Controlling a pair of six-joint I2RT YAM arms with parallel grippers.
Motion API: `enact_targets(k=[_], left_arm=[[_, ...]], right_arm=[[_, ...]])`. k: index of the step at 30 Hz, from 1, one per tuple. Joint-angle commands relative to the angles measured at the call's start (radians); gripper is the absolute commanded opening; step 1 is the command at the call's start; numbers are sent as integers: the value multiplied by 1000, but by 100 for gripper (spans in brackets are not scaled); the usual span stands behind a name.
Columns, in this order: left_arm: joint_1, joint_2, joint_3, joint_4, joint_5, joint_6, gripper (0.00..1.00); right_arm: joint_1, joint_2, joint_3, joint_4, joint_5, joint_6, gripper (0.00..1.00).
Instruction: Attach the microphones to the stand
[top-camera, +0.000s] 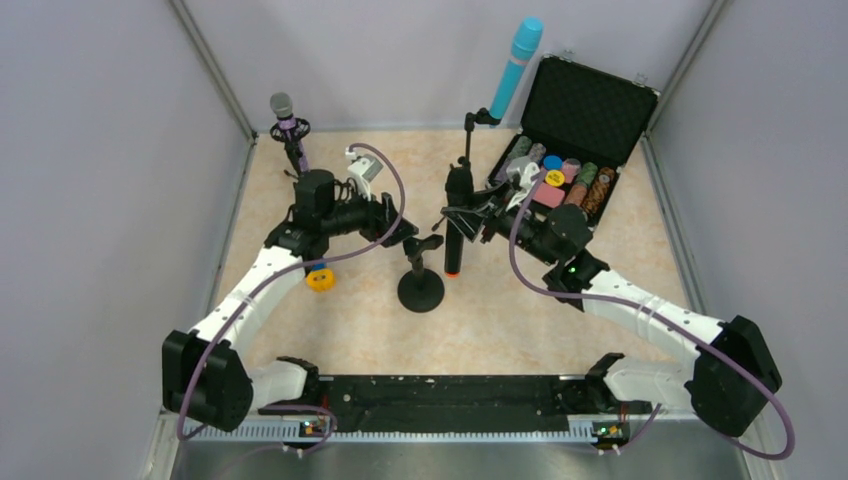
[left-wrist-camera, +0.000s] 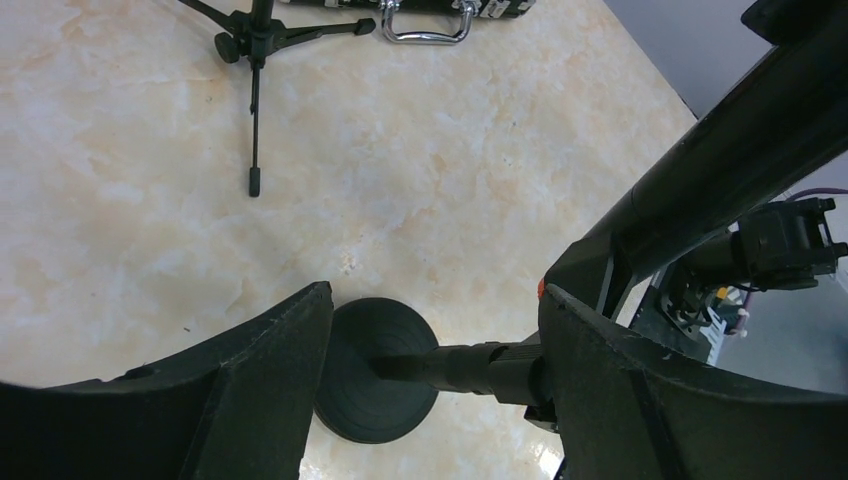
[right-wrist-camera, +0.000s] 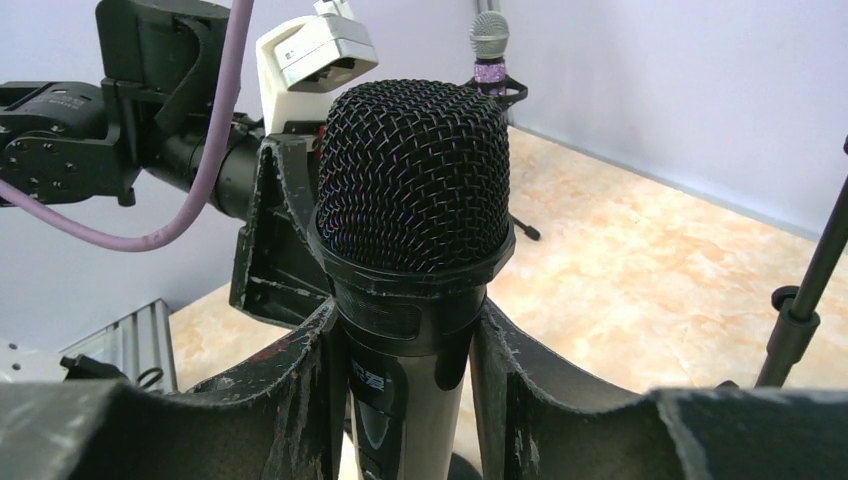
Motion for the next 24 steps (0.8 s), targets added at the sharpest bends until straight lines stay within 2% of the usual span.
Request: enact_targets(k=[1,6,11,16,24], left_arm=[[3,-42,-20,6,-28,28,80],[3,-67,-9,34,-89,22,88],[3,-129,-26,149,-100,-12,93],[3,-186,-95,283,11,0,95],[3,-225,-177,326,144,79,96]], right_arm=[[11,-29,42,72,30,-28,0],[11,-79,-11,59,21,-53,0],[11,-89,-17,11,68,-59,0],[10,-82,2,-49,128,-56,0],[7,-87,-1,-52,143,-68,0]])
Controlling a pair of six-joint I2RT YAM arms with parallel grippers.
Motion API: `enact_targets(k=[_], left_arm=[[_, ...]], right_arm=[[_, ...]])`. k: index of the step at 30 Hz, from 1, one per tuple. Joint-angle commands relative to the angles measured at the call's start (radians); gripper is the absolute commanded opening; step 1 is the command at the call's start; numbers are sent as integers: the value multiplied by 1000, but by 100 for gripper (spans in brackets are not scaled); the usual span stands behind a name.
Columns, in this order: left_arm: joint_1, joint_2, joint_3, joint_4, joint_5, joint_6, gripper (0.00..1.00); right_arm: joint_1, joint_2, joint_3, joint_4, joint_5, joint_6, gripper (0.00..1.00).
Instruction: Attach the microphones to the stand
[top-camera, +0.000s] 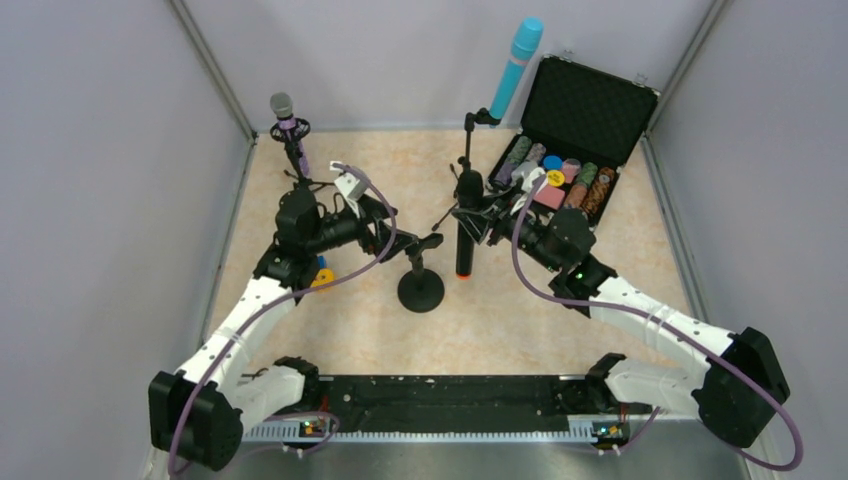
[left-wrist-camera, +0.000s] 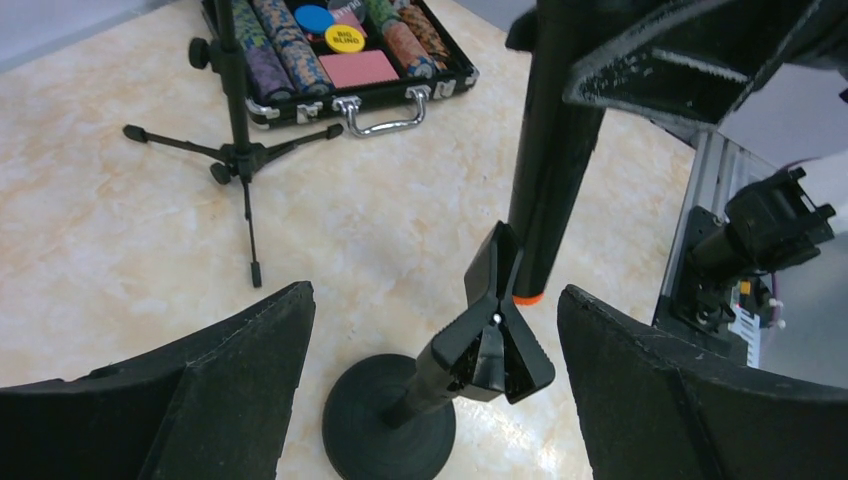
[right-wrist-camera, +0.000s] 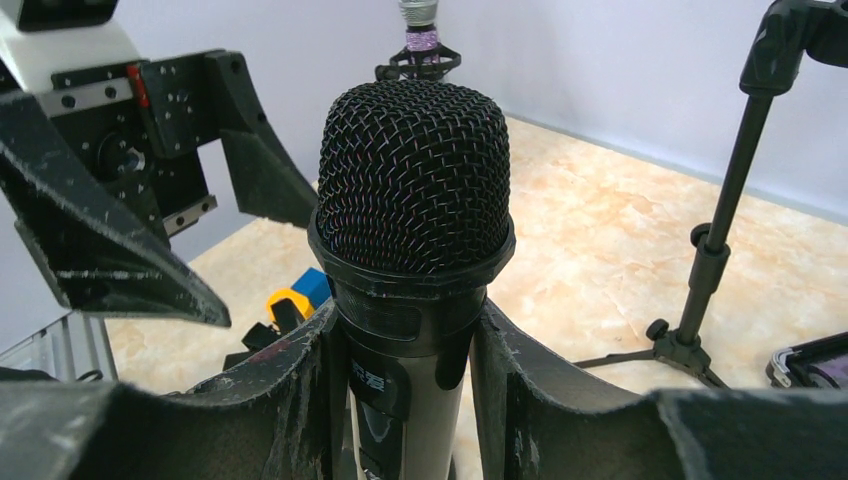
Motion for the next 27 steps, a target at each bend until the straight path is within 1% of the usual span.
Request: enact_targets(k=[1,5,11,16,22,27], left_arm=[[2,-31,-36,86,103,63,96],[3,-49,-76,135,140,93,97],[-1,-75,-158,301,197,106,97],[-7,-96,-223,409,210,148,98],[-10,-96,-245,439,212,162,98],[-22,-93,-248,456,205,162,98]], right_arm=[[2,-23,25,66,21,-19,0],[-35,5,-1,135,-13,0,0],[-120,41,-66,348,-122,51,0],[-132,46,-75,378,-172,-32,0],[-133,88,-68,449,-215,-99,0],[-134,129,-49,525,-251,-107,0]])
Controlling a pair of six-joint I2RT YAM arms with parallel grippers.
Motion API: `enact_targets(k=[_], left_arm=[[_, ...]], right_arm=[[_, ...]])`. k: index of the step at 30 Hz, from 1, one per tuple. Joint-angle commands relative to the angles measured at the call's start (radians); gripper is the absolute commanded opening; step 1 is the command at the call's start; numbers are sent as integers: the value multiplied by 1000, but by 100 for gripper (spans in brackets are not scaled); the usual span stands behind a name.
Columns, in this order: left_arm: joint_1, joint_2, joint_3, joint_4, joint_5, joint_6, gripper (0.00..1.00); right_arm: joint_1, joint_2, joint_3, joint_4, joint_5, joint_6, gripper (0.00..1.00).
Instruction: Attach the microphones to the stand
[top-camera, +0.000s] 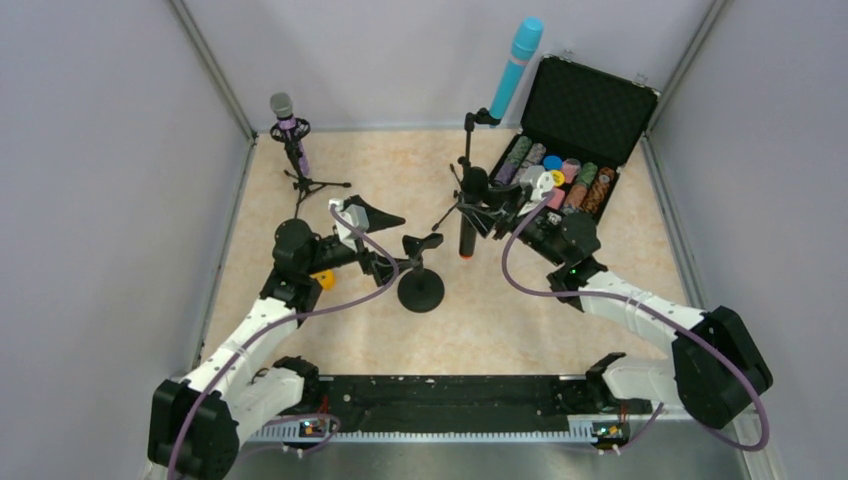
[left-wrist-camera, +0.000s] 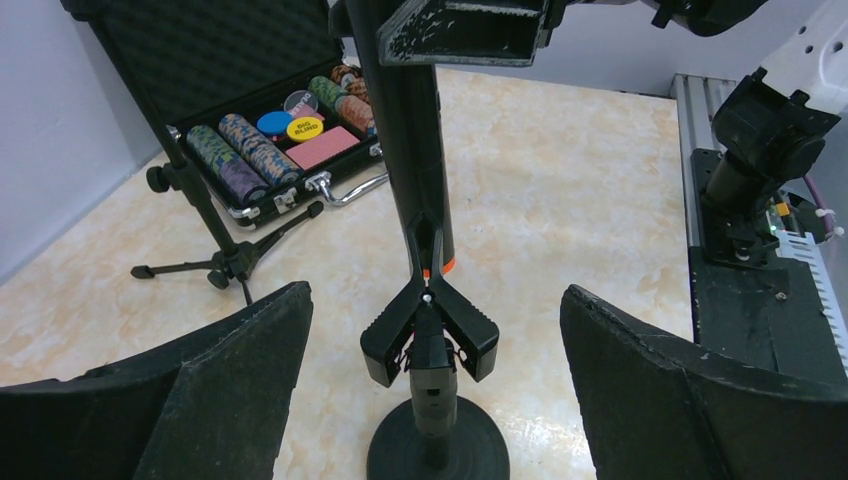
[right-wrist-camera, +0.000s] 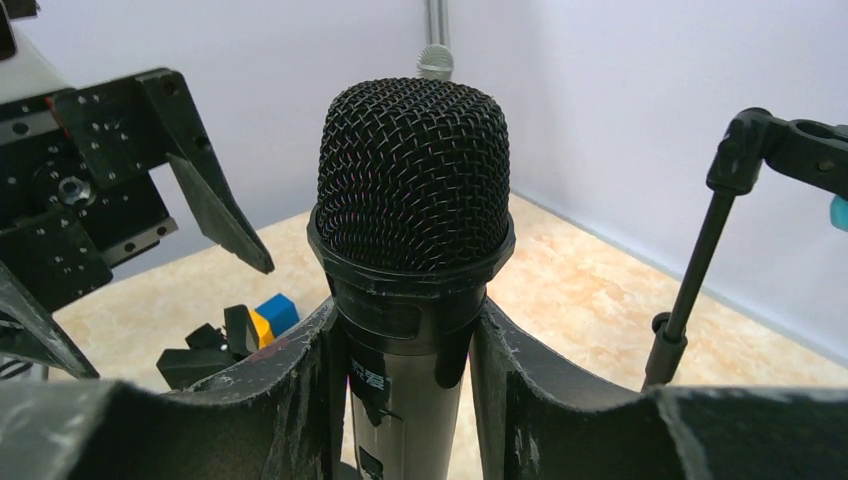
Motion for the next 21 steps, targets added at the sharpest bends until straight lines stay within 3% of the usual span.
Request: enact_targets(k=[1,12,21], left_arm=[[-18,-12,-7,81,6,16,98],[-60,9,-11,74,-86,83,97],[-64,80,-6,103,-56,80,94]], right_arm=[[-6,25,46,165,-57,-32,0],[-6,45,52,241,-80,-38,0],[-6,65,53,311,-105,-36,0]])
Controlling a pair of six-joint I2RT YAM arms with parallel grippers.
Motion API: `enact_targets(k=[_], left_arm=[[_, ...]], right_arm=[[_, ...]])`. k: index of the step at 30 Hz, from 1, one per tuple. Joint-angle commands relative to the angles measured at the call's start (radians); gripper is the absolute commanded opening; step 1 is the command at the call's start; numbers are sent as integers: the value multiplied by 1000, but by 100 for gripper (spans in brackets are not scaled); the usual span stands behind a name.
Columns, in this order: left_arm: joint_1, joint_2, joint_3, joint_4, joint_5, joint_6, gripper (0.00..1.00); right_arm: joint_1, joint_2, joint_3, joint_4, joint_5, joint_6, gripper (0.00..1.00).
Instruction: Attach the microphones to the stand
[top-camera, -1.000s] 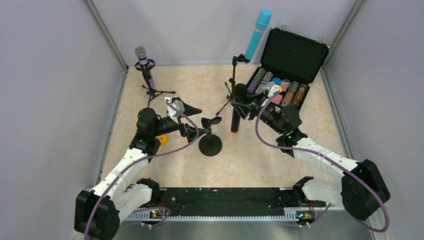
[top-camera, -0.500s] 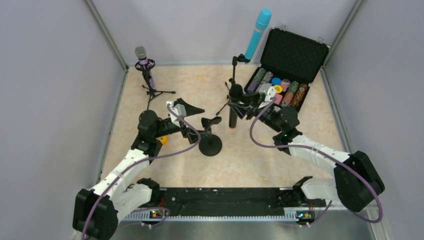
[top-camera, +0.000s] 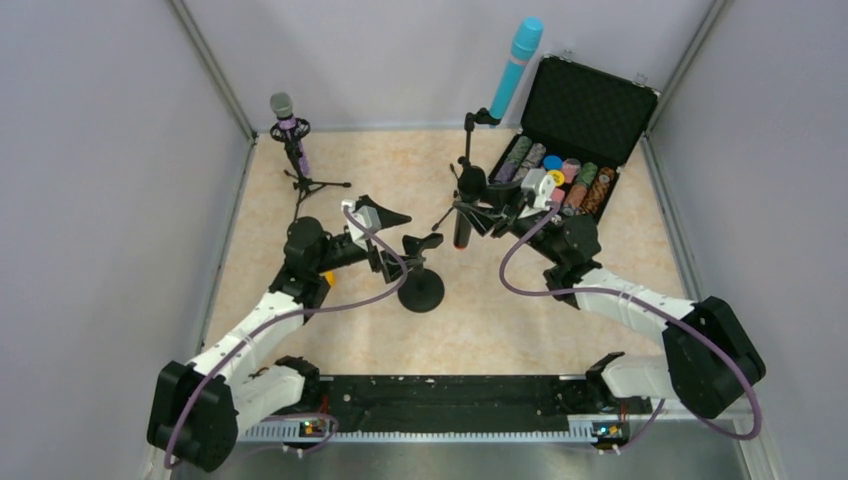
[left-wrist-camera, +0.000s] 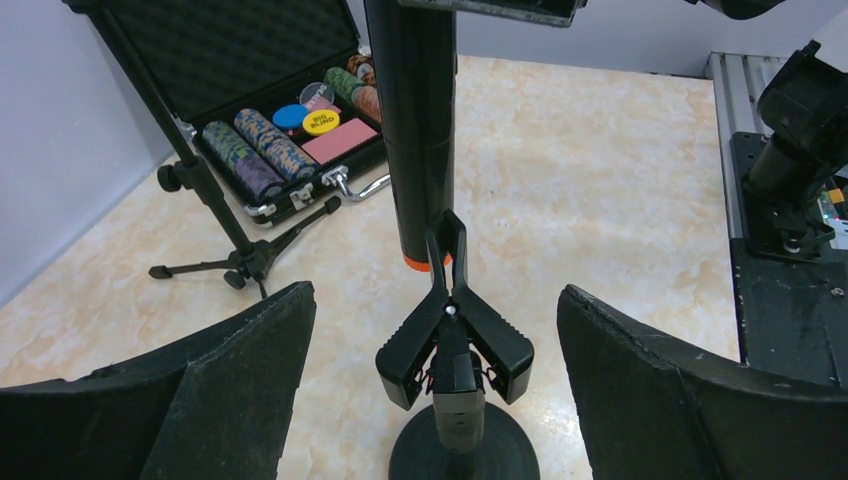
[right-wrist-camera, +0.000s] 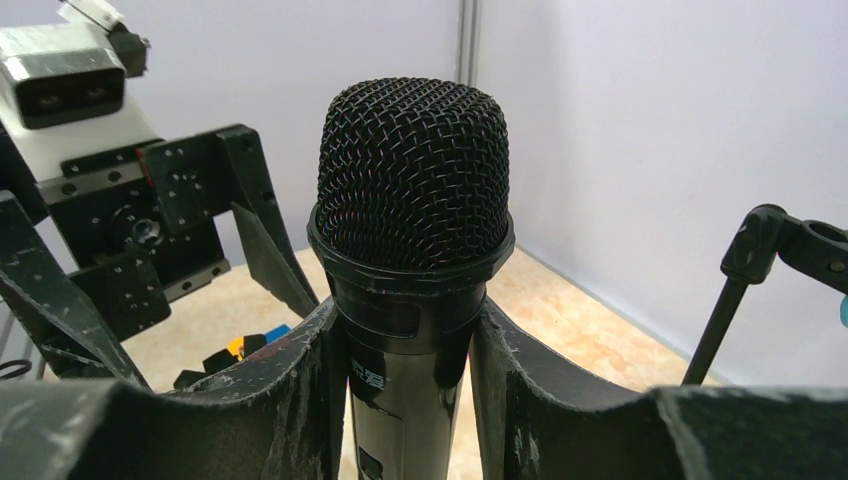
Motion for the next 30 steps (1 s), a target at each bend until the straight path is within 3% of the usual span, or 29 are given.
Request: enact_targets(k=[1,26,30], left_arm=[[-8,28,-2,60,26,5,94],[-38,7,-55,31,-121,70,85],[-38,-6,-30,-34,-168,77,85]], right_arm=[[-7,4,53,131,-32,-12,0],[-5,46,90,178,-101,67,0],[-5,30,78,170,-102,69,0]])
